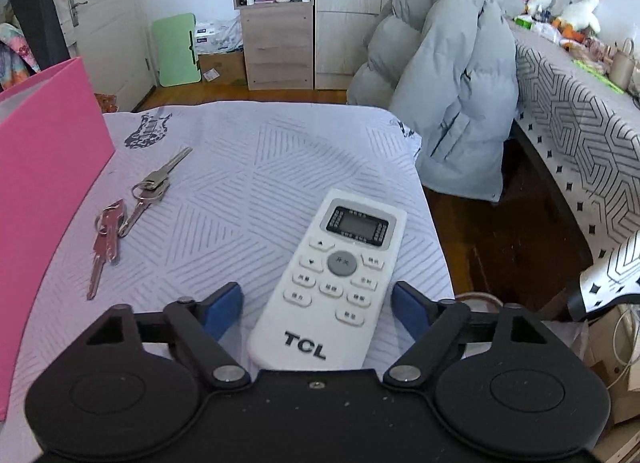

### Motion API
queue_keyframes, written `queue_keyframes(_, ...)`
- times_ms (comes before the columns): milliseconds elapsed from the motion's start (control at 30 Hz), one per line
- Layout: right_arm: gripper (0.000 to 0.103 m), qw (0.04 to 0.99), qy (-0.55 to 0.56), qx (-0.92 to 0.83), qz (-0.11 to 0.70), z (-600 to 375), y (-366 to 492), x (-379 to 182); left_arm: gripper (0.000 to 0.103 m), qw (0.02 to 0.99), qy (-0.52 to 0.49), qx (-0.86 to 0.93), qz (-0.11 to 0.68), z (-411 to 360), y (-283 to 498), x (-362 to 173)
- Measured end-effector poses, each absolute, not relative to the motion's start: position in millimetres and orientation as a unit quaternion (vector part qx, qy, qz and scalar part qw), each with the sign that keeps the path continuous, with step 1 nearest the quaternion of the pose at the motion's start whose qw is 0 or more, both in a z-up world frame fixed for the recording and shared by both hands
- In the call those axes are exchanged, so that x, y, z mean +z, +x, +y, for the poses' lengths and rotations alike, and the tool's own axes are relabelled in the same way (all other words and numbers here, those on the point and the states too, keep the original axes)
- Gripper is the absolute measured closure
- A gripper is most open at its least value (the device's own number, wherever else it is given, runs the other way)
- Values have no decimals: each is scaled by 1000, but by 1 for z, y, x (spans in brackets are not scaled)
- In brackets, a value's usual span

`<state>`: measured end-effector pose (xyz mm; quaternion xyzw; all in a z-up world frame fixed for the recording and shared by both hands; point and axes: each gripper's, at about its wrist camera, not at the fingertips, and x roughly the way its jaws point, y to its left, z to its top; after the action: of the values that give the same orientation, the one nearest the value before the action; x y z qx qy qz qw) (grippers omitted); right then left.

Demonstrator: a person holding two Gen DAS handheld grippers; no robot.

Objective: Organize rigid objects
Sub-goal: 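Grasp the white TCL remote with the right tool, then carry the white TCL remote into the pink box and open the right tool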

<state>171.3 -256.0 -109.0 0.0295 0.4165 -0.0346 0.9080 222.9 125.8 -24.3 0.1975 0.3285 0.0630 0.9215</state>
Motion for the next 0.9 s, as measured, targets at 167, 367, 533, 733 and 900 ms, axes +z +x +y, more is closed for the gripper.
queue_keyframes(167, 13, 911, 46, -32, 410, -261, 176, -113, 89, 921, 198, 63, 328, 126, 223, -25)
queue_keyframes(367, 12, 912, 48, -39, 406, -259, 181, -113, 89, 921, 198, 64, 329, 127, 223, -24)
queue_keyframes(533, 40, 914, 62, -40, 400, -263, 181, -107, 89, 920, 202, 64, 329, 128, 223, -23)
queue_keyframes(733, 40, 919, 46, -30, 390, -253, 175, -99, 89, 921, 201, 62, 328, 128, 223, -23)
queue_keyframes(900, 40, 928, 31, -16, 371, -241, 165, -85, 89, 921, 200, 62, 328, 127, 223, -23)
